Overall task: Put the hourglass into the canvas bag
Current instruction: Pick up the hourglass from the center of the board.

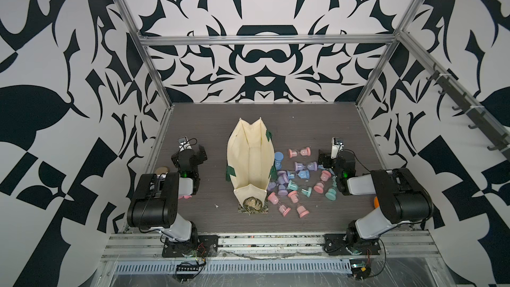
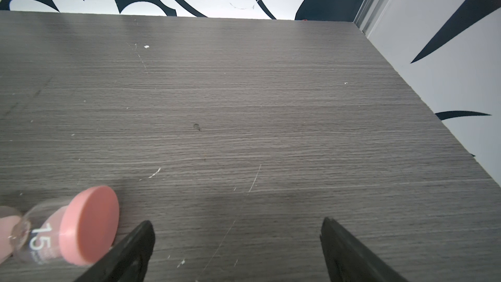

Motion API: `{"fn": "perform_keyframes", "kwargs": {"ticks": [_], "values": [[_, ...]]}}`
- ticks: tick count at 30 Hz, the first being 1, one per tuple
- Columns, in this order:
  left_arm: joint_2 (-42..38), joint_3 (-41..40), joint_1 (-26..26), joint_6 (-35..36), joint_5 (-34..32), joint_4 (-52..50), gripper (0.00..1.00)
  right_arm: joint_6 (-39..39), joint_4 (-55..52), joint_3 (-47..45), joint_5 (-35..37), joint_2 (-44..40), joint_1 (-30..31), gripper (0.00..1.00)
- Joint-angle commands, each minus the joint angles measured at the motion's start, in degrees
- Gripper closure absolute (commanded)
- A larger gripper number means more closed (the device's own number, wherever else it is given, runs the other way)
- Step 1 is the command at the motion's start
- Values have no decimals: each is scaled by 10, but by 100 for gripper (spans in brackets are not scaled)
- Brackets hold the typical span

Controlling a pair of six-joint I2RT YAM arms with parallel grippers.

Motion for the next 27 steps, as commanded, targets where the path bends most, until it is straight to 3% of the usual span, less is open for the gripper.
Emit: {"fn": "perform_keyframes", "kwargs": {"ticks": [1,2,3,5,7,8,9,11,13,17,23,27], "values": [[-16,12,-11,11,-34,-11,0,-17,-148,61,49,-109,30,1],[-33,41,-25,27,-57,-65,0,-10,-250,111,120,-154,49,1],[-54,113,-46,28,-112,-199,0,27,-355,167,159,-201,62,1],[-68,257,-51,-55,-193,-438,0,158,-533,263,152,-270,64,1],[-78,384,-38,-176,-182,-639,0,296,-584,272,183,-313,64,1],[-82,431,-34,-238,-157,-720,1,372,-588,248,154,-334,48,1],[-91,461,-31,-281,-115,-770,4,385,-587,237,93,-330,24,8],[-118,473,-34,-322,-11,-797,10,390,-728,318,64,-264,25,28],[-154,449,-48,-363,43,-796,11,382,-849,400,102,-196,75,39],[-237,398,-59,-387,149,-795,8,396,-1027,492,212,-126,184,40],[-305,340,-62,-349,247,-791,7,444,-1142,450,201,-128,209,35],[-308,321,-62,-341,295,-788,7,462,-1162,383,194,-160,216,36]]}}
